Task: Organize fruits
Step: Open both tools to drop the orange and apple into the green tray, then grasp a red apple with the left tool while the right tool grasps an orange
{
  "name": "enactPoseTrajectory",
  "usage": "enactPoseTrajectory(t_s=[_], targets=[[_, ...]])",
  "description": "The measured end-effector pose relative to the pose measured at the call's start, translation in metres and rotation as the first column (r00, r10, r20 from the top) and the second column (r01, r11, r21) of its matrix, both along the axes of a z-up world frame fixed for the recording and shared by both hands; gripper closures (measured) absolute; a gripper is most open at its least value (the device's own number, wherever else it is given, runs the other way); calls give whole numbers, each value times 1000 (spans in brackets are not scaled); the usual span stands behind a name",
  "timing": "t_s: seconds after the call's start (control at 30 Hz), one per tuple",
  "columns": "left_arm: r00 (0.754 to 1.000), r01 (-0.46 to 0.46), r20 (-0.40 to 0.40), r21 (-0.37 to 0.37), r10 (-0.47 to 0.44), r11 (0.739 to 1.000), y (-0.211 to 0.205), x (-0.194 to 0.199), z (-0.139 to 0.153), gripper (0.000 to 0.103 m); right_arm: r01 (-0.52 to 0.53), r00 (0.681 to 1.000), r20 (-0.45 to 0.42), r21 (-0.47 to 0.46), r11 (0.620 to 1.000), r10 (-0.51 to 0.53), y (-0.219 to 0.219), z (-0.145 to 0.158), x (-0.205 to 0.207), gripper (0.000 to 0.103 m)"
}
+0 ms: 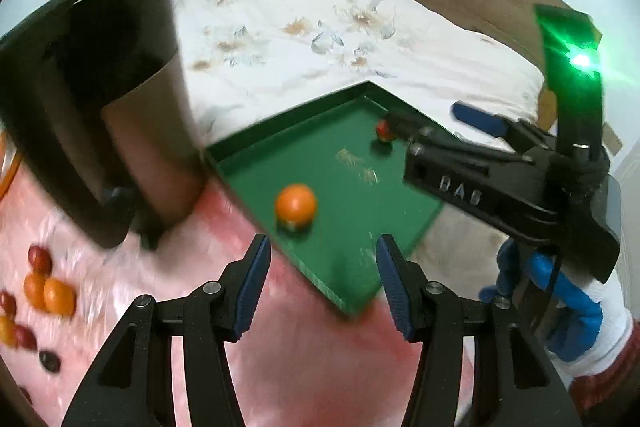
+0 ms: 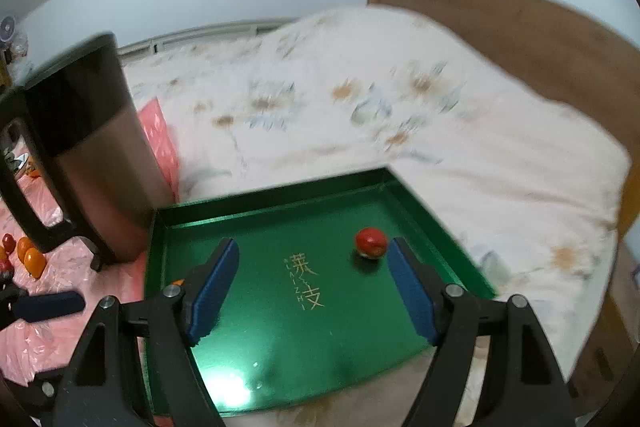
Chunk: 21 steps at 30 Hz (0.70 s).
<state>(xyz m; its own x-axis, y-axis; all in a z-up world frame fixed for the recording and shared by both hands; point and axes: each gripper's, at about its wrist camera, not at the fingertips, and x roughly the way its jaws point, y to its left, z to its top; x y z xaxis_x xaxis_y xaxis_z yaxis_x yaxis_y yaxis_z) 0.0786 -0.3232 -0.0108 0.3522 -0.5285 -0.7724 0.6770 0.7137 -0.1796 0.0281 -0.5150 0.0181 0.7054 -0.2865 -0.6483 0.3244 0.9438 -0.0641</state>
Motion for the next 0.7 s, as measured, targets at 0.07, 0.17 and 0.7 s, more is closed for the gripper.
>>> enactPoseTrajectory(t_s=[0.07,0.17,0.7], targets=[[999,-36,21,3,36,999,18,-7,9,48,23,999,32,-8,1000,-23,12,14,-12,0],[995,-94,31,-7,94,996,51,-16,18,42,9,999,42,58,998,-12,23,27,-23,0],[934,-356,31,1,356,934,219,-43,19,39,-297,955,30,137,945,296,162,38,-49,0]])
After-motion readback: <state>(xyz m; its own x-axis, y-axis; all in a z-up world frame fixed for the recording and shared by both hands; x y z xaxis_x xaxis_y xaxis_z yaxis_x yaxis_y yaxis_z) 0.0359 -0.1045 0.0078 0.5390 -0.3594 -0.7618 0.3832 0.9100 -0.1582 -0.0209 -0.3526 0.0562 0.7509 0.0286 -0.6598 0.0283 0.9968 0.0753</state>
